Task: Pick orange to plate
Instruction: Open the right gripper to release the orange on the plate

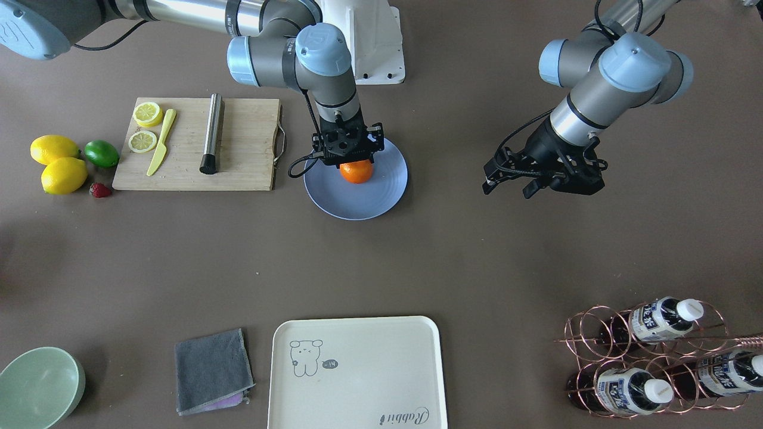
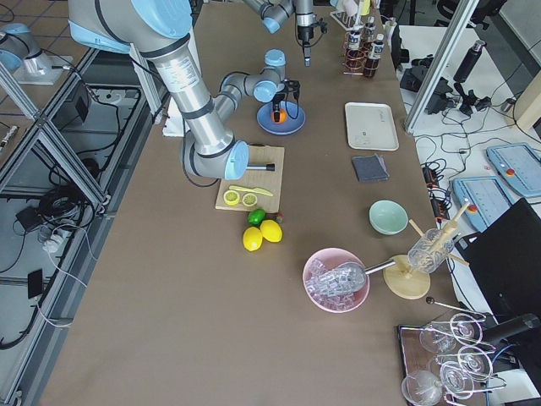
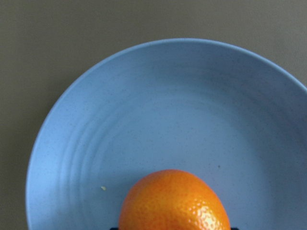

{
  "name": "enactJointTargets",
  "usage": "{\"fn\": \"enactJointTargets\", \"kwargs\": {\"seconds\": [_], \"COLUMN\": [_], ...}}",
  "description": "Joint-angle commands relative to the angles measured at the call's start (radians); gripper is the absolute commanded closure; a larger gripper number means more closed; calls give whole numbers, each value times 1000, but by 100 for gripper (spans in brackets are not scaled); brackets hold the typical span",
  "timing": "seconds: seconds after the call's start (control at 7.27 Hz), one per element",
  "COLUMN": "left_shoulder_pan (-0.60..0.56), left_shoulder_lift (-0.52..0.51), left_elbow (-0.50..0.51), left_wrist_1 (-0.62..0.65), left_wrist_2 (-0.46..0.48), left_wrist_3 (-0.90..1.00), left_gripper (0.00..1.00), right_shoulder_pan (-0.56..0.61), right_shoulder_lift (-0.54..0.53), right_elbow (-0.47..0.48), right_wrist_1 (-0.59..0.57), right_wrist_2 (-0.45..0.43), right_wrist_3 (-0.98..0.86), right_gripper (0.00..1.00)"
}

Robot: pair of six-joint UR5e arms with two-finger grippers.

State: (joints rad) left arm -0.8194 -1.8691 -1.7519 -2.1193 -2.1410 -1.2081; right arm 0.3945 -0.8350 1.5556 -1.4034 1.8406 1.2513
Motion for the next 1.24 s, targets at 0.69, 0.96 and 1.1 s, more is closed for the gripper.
{"fn": "enactJointTargets", "kwargs": {"seconds": [0.69, 0.96, 1.1], "left_shoulder_pan": [-273, -483, -566], "left_shoulder_lift": [16, 210, 299], "left_elbow": [-161, -164, -164], "left_wrist_1": [603, 608, 605], "left_wrist_2": [-22, -210, -208], "left_wrist_3": [660, 976, 1104], "left_gripper": [3, 3, 3], "right_shoulder_pan": [525, 813, 937], "right_shoulder_lift": [-384, -568, -631], "right_elbow": [265, 233, 204], "right_wrist_1": [-115, -181, -254], "right_wrist_2": [381, 482, 482], "right_wrist_3": [-540, -990, -1252], "right_gripper": [0, 0, 0]}}
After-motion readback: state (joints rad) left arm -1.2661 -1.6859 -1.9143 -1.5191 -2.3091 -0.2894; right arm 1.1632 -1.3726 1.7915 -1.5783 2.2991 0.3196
